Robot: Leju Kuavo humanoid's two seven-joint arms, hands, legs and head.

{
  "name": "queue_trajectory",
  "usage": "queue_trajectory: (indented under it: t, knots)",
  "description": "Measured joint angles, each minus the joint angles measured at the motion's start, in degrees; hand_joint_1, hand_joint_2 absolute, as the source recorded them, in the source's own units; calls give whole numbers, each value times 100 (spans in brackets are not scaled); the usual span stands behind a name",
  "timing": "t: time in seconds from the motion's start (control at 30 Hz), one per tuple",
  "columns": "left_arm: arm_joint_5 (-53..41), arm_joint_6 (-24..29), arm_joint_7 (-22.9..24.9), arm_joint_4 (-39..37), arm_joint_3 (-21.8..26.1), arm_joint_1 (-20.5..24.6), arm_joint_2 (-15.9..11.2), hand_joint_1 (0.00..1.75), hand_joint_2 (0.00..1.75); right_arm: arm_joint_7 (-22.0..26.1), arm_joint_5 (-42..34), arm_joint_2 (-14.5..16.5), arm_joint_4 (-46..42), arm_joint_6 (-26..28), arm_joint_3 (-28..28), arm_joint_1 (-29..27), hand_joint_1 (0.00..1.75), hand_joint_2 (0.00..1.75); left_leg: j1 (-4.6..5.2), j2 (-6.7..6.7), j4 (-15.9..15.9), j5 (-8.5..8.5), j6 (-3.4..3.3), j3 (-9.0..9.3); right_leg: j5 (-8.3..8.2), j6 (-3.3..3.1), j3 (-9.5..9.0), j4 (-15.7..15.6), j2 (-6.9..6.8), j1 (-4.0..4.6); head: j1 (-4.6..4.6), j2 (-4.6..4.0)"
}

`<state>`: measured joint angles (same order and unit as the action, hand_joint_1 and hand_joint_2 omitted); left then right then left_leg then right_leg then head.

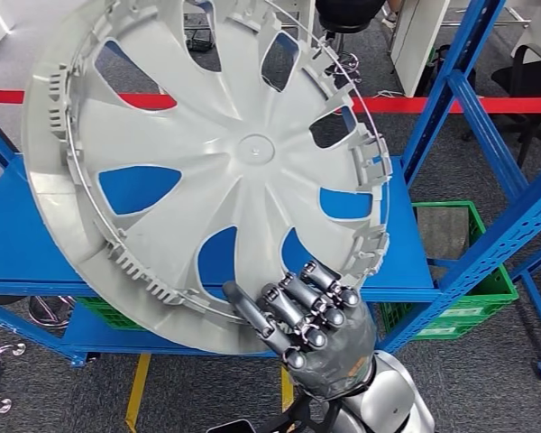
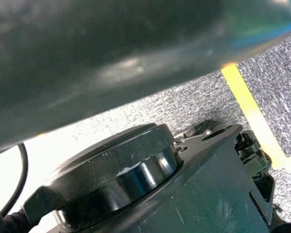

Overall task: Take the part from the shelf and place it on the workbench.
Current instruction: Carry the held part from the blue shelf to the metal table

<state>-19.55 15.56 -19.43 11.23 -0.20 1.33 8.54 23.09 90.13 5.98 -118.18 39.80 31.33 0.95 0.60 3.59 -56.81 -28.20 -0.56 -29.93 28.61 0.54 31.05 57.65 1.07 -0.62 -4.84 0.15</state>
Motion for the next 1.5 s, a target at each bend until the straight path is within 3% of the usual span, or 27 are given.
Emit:
queue_trajectory:
  t: [0.4, 0.53, 0.63, 0.7, 0.77, 0.8, 0.83, 0.87, 0.93, 1.0, 1.07, 1.13, 1.17, 1.23, 1.3, 1.33, 1.37, 1.4, 1.43, 1.5]
  knots:
    - [59, -23, -35, 0, 49, -1, 1, 0, 0, -31, -4, -1, 55, 0, 50, 35, 175, 175, 0, 0, -1, 0, -1, -1, -1, 1, 0, -1, 0, -1, 0, 0]
    - [120, -32, -31, -2, 50, 1, -7, 0, 0, -160, -3, 15, 92, 0, 106, 41, 175, 175, 21, 1, -54, -15, -41, -23, -22, 37, 6, -16, -1, -21, 3, 0]
    - [119, -16, -4, -2, 50, 5, -6, 0, 0, -311, -2, 16, 101, 0, 172, 73, 175, 175, -8, -19, 33, 69, -105, -11, -9, 88, 26, -15, -7, -10, 1, 0]
    - [112, 3, 3, -2, 50, 8, -1, 0, 0, -342, -1, 16, 101, 0, 188, 100, 175, 175, -44, -54, 123, 148, -159, -9, 246, 115, 179, 304, -33, -1, -16, 0]
    - [106, 13, 9, -3, 50, 1, -1, 0, 0, -360, -1, 16, 101, 0, 193, 115, 175, 175, -47, -88, 121, 170, -179, -47, 635, 137, 485, 1031, -51, -9, -26, 0]
    - [104, 13, 11, -5, 50, -3, -2, 0, 0, -375, -1, 16, 103, 0, 195, 113, 175, 175, -47, -103, 104, 170, -178, -68, 749, 152, 620, 1361, -54, -13, -26, 0]
    - [102, 14, 15, -7, 50, -6, -3, 0, 0, -395, -2, 16, 104, 0, 198, 110, 175, 175, -49, -113, 81, 170, -176, -91, 759, 165, 682, 1531, -58, -18, -26, 0]
    - [98, 14, 21, -10, 50, -5, -2, 0, 0, -416, -4, 16, 106, 0, 204, 108, 175, 175, -53, -119, 53, 167, -170, -112, 662, 175, 648, 1490, -63, -24, -27, 0]
    - [89, 14, 38, -12, 50, -3, 1, 0, 0, -446, -8, 16, 107, 0, 221, 106, 175, 175, -67, -113, -21, 146, -135, -153, 312, 187, 303, 838, -58, -47, -26, 0]
    - [80, 17, 56, -13, 50, 2, -1, 0, 0, -458, -8, 16, 106, 0, 233, 112, 175, 175, -62, -95, -101, 134, -65, -217, 136, 179, -22, 249, -6, -52, -39, 1]
    - [65, 21, 67, -14, 50, 4, -5, 0, 0, -477, -6, 16, 105, 0, 240, 113, 175, 175, -49, -77, -150, 163, 14, -284, 141, 145, -67, 147, 37, -40, -43, 1]
    - [54, 22, 74, -15, 50, -1, -9, 0, 0, -503, -6, 16, 105, 0, 248, 111, 175, 175, -56, -88, -183, 157, 84, -330, 102, 63, -13, 137, 9, -45, -32, 1]
    - [53, 22, 78, -16, 50, -1, -11, 0, 0, -511, -6, 16, 105, -1, 252, 113, 175, 175, -62, -131, -270, 64, 118, -375, 70, 7, 16, 130, -15, -51, -24, 0]
    - [53, 22, 80, -17, 50, 6, -13, 0, 0, -517, -6, 16, 105, -1, 257, 117, 175, 175, -74, -244, -774, -339, 177, -571, 6, -90, 98, 118, -79, -59, 5, 0]
    - [53, 22, 81, -17, 50, 12, -13, 0, 0, -521, -7, 16, 105, -2, 260, 115, 175, 175, -90, -291, -1530, -754, 217, -817, -60, -132, 198, 122, -141, -52, 20, 0]
    - [52, 22, 82, -17, 50, 12, -13, 0, 0, -522, -7, 16, 106, -2, 260, 115, 175, 175, -98, -294, -1759, -826, 226, -856, -96, -136, 247, 123, -170, -50, 20, 0]
    - [52, 22, 83, -17, 50, 12, -13, 0, 0, -524, -7, 16, 107, -2, 260, 114, 175, 175, -103, -295, -1781, -779, 228, -797, -133, -132, 294, 125, -195, -49, 20, 0]
    - [51, 22, 83, -17, 50, 12, -14, 0, 0, -525, -6, 16, 107, -2, 260, 115, 175, 175, -107, -298, -1575, -635, 223, -630, -170, -124, 336, 126, -213, -49, 21, 0]
    - [51, 22, 83, -17, 50, 13, -14, 0, 0, -527, -6, 16, 107, -2, 262, 116, 175, 175, -109, -303, -1199, -457, 212, -381, -205, -110, 370, 126, -224, -49, 21, 0]
    - [51, 22, 83, -17, 50, 25, -14, 0, 0, -544, -6, 16, 106, -1, 273, 122, 175, 175, -98, -315, -366, -272, 174, 119, -278, -57, 424, 130, -234, -36, 17, 1]
